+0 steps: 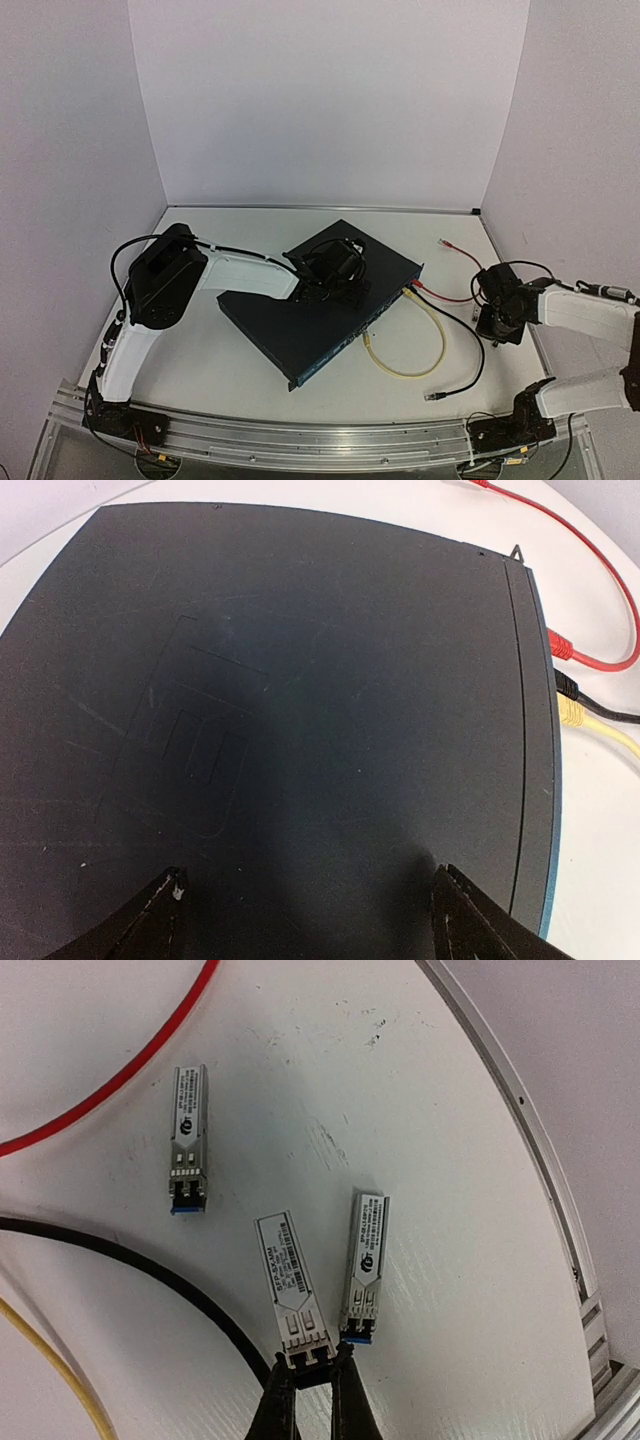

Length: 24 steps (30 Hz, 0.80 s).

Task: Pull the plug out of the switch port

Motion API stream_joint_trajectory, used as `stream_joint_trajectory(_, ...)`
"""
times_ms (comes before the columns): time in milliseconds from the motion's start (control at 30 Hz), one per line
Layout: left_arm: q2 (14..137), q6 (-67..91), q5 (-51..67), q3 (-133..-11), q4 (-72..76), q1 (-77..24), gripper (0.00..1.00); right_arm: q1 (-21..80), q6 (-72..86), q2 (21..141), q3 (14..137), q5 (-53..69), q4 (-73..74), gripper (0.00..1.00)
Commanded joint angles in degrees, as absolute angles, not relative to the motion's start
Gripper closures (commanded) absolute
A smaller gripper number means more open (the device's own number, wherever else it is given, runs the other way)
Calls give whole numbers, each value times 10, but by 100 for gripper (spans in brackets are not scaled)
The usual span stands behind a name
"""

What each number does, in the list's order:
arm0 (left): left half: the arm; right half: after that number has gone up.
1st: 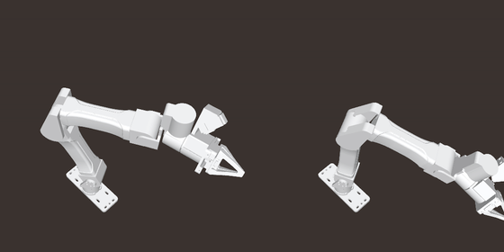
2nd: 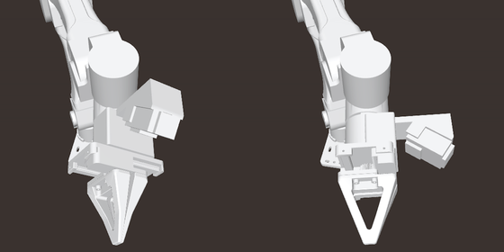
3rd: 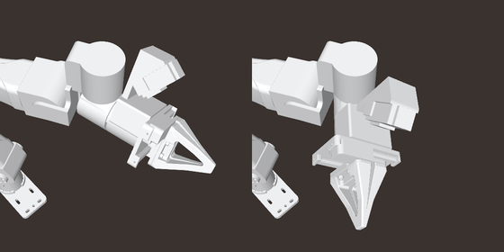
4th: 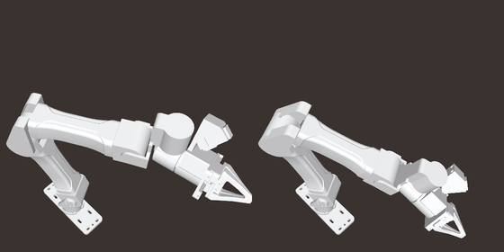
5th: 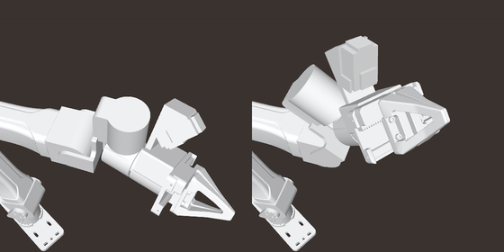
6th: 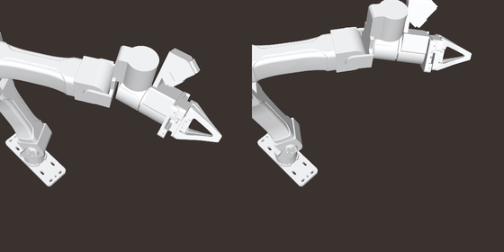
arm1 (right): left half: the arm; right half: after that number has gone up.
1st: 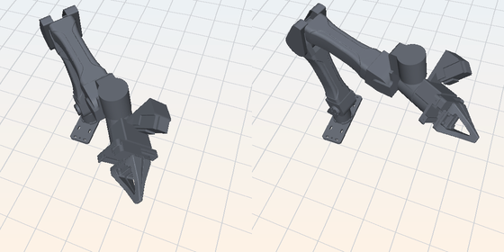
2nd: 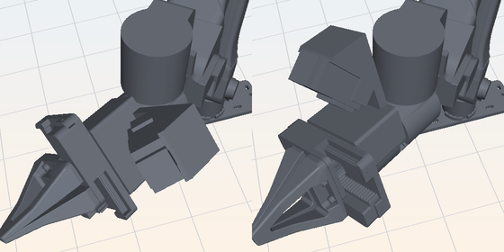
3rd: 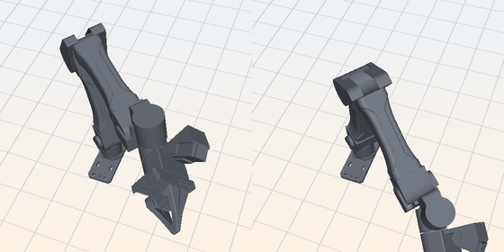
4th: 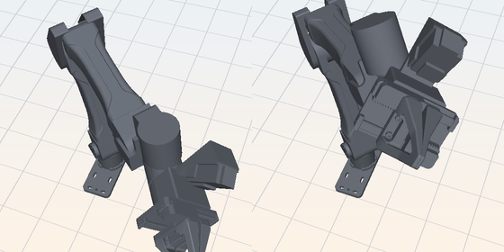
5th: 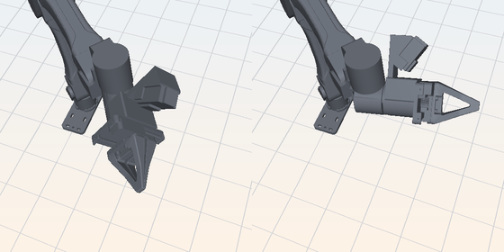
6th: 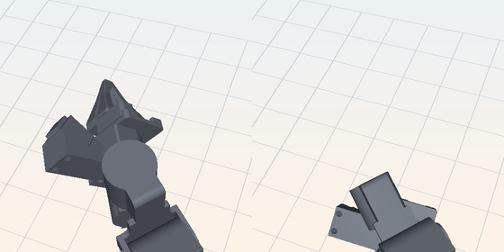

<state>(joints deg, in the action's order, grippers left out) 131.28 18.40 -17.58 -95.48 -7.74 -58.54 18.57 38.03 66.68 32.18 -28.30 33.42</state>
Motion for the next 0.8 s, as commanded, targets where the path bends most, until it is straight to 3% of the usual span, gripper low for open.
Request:
stream_joint_trajectory(0, 1363, 198, -130, -908, -212, -568, 18, 164, 362, 695, 328, -267, 294, 100)
stream_joint_trajectory(333, 1347, 191, -134, -905, -214, -568, 14, 162, 380, 704, 319, -253, 282, 88)
stream_joint_trajectory(567, 1330, 180, -141, -922, -212, -569, 6, 162, 369, 649, 321, -249, 282, 56)
stream_joint_trajectory(767, 1311, 170, -152, -940, -207, -573, 0, 162, 364, 618, 326, -241, 284, 41)
